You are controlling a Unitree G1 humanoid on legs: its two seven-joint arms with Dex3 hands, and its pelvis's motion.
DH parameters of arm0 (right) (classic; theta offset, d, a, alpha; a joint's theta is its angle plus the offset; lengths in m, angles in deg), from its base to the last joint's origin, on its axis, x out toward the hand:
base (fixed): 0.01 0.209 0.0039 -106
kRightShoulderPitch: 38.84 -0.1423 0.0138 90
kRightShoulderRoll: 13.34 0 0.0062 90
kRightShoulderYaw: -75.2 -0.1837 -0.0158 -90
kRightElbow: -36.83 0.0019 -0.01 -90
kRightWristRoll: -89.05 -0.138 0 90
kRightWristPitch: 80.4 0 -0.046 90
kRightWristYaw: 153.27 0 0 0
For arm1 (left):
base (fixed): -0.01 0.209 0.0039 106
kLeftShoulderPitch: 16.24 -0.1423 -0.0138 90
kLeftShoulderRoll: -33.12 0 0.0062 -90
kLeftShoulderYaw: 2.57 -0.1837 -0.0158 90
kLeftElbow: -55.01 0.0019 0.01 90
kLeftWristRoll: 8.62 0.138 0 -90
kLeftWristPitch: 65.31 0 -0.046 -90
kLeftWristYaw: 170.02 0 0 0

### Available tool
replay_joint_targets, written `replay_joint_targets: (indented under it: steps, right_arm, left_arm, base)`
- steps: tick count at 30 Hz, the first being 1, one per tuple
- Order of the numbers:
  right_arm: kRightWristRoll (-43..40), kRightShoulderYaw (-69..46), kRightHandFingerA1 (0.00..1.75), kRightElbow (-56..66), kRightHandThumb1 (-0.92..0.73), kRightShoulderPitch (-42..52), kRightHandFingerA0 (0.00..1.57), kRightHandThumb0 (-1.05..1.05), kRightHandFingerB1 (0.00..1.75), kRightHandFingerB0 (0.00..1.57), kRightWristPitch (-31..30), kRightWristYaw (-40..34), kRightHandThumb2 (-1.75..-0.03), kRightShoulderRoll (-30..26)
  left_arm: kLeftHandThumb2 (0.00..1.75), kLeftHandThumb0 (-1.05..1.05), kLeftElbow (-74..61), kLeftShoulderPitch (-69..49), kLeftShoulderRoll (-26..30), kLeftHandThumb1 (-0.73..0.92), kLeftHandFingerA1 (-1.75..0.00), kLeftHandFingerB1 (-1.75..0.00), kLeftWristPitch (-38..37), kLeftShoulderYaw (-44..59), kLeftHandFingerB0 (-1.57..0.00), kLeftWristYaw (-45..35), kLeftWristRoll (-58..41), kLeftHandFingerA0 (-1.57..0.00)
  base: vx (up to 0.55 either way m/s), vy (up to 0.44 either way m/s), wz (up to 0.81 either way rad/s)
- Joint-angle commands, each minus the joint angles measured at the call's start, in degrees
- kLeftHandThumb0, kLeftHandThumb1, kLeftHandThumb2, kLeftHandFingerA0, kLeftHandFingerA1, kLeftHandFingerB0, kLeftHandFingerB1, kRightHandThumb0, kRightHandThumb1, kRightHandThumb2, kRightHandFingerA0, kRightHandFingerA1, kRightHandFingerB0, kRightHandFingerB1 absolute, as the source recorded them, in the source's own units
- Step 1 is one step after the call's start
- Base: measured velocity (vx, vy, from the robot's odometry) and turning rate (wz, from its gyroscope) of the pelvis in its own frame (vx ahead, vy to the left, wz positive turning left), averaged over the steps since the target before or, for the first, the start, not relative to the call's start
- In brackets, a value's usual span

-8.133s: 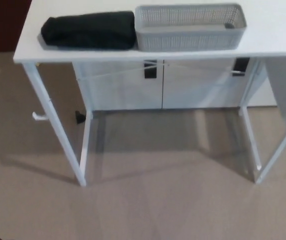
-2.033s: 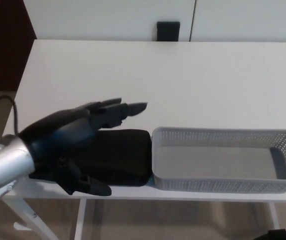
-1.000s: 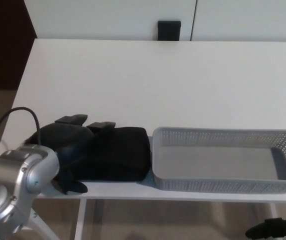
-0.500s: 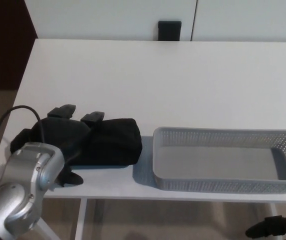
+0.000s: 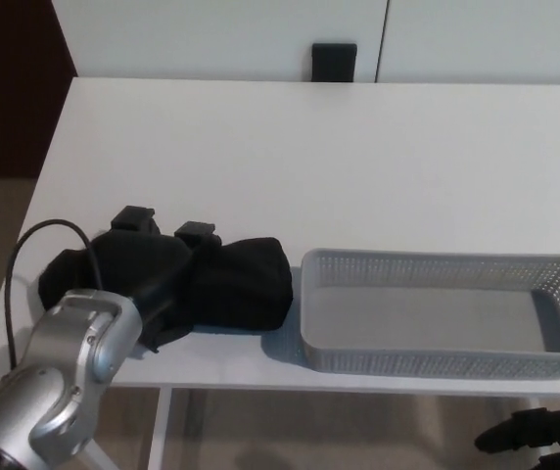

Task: The robot walk towards a table in front and pick up a black pencil case on the left hand side and put the pencil case into a small container on the right hand side

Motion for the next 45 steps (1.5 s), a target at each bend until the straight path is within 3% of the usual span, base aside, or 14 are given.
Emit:
replay_joint_targets:
  steps: [1, 6, 10, 20, 21, 23, 24, 26, 27, 29, 30, 31, 43, 45]
  right_arm:
    - [-0.3, -0.2, 0.58, 0.6, -0.27, -0.5, 1.03, -0.74, 0.53, 0.85, -1.4, 0.9, -0.72, -0.7]
    - [-0.3, -0.2, 0.58, 0.3, -0.28, -0.4, 1.03, -0.74, 0.53, 0.86, -1.1, 1.1, -0.71, -0.9]
    - [-0.1, -0.2, 0.58, -0.1, -0.28, -0.4, 1.04, -0.76, 0.52, 0.89, -1.0, 1.0, -0.71, -0.9]
    - [0.1, 0.0, 0.59, -0.3, -0.27, -0.2, 1.04, -0.74, 0.53, 0.87, -0.8, 1.1, -0.71, -1.0]
    - [0.0, -0.1, 0.51, -0.4, -0.39, -0.2, 1.09, -0.67, 0.46, 0.91, -0.8, 1.1, -0.54, -1.0]
    - [-0.1, -0.1, 0.51, -0.4, -0.39, -0.2, 1.10, -0.67, 0.46, 0.91, -0.9, 1.1, -0.55, -1.0]
    - [0.1, 0.0, 0.59, -0.2, -0.27, 0.1, 1.05, -0.74, 0.53, 0.87, -0.9, 1.1, -0.72, -1.1]
    - [0.1, 0.0, 0.59, 0.4, -0.27, 0.6, 1.05, -0.75, 0.53, 0.87, -0.8, 1.3, -0.72, -1.4]
    - [-0.1, -0.1, 0.51, 0.1, -0.40, 0.5, 1.10, -0.69, 0.45, 0.91, -0.5, 1.2, -0.55, -1.3]
    - [0.0, -0.2, 0.58, -0.7, -0.27, -0.1, 1.05, -0.75, 0.53, 0.89, -0.2, 0.9, -0.72, -1.1]
    - [0.0, -0.1, 0.51, -0.6, -0.40, -0.2, 1.10, -0.70, 0.46, 0.91, -0.5, 0.9, -0.55, -1.1]
    - [0.4, 0.1, 0.58, -0.5, -0.27, -0.3, 1.04, -0.77, 0.52, 0.87, -0.8, 0.8, -0.73, -1.2]
    - [-0.2, -0.6, 0.59, 0.0, -0.31, 0.8, 1.06, -0.75, 0.53, 0.88, 0.2, 0.9, -0.72, -1.5]
    - [-0.6, -0.8, 0.60, -0.2, -0.29, 0.8, 1.06, -0.74, 0.53, 0.89, 0.0, 1.0, -0.72, -1.3]
  left_arm:
    - [0.58, -0.30, 2.8, -3.3, -0.5, 0.84, -1.47, -1.06, -5.7, 1.4, -0.48, 1.6, -4.7, -0.56]
    - [0.52, -0.30, 1.2, -4.7, 0.0, 0.87, -1.55, -1.22, -7.0, 4.9, -0.45, 0.4, -8.0, -0.52]
    - [0.59, -0.29, -1.8, -4.8, 0.4, 0.83, -1.55, -0.99, -6.0, 9.1, -0.59, -0.6, -10.3, -0.54]
    - [0.60, -0.12, -5.3, -0.4, 2.9, 0.87, -1.70, -1.25, -4.3, 19.1, -0.60, -1.3, -12.8, -0.72]
    - [0.60, -0.13, -5.7, 0.1, 3.1, 0.86, -1.71, -1.27, -3.8, 19.9, -0.60, -1.7, -13.0, -0.74]
    - [0.67, -0.13, -7.3, 1.3, 3.5, 0.83, -1.68, -1.29, -3.1, 22.0, -0.62, -3.0, -14.7, -0.71]
    - [0.56, -0.11, -10.2, 2.0, 3.3, 0.87, -1.75, -1.31, -0.9, 23.3, -0.66, -4.6, -15.6, -0.74]
    - [0.64, -0.12, -14.4, 2.1, 2.2, 0.84, -1.64, -1.18, 2.0, 24.4, -0.69, -5.8, -15.9, -0.76]
    - [0.65, -0.13, -16.1, 2.5, 1.6, 0.83, -1.63, -1.19, 2.7, 25.0, -0.69, -6.3, -16.7, -0.77]
    - [0.68, -0.13, -20.3, 3.4, 0.3, 0.80, -1.58, -1.15, 5.0, 25.7, -0.69, -7.6, -17.6, -0.79]
    - [0.70, -0.11, -22.7, 4.4, -0.7, 0.78, -1.51, -1.07, 6.1, 25.4, -0.73, -8.3, -17.7, -0.82]
    - [0.70, -0.12, -24.8, 4.8, -1.5, 0.77, -1.46, -1.03, 7.4, 25.1, -0.76, -9.0, -17.6, -0.86]
    - [0.64, -0.19, -37.9, 17.1, -16.8, 0.80, -1.67, -1.37, 19.1, 5.8, -0.57, -16.7, -12.6, -0.67]
    - [0.61, -0.26, -35.3, 18.9, -19.3, 0.79, -1.69, -1.23, 18.7, 1.4, -0.68, -15.5, -9.9, -0.70]
  base:
    - [0.00, 0.000, 0.00]
    - [0.00, 0.000, 0.00]
    - [0.00, 0.000, 0.00]
    - [0.00, 0.000, 0.00]
    - [0.00, 0.000, 0.00]
    - [0.00, 0.000, 0.00]
    - [0.00, 0.000, 0.00]
    - [0.00, 0.000, 0.00]
    - [0.00, 0.000, 0.00]
    - [0.00, 0.000, 0.00]
    - [0.00, 0.000, 0.00]
    - [0.00, 0.000, 0.00]
    - [0.00, 0.000, 0.00]
    - [0.00, 0.000, 0.00]
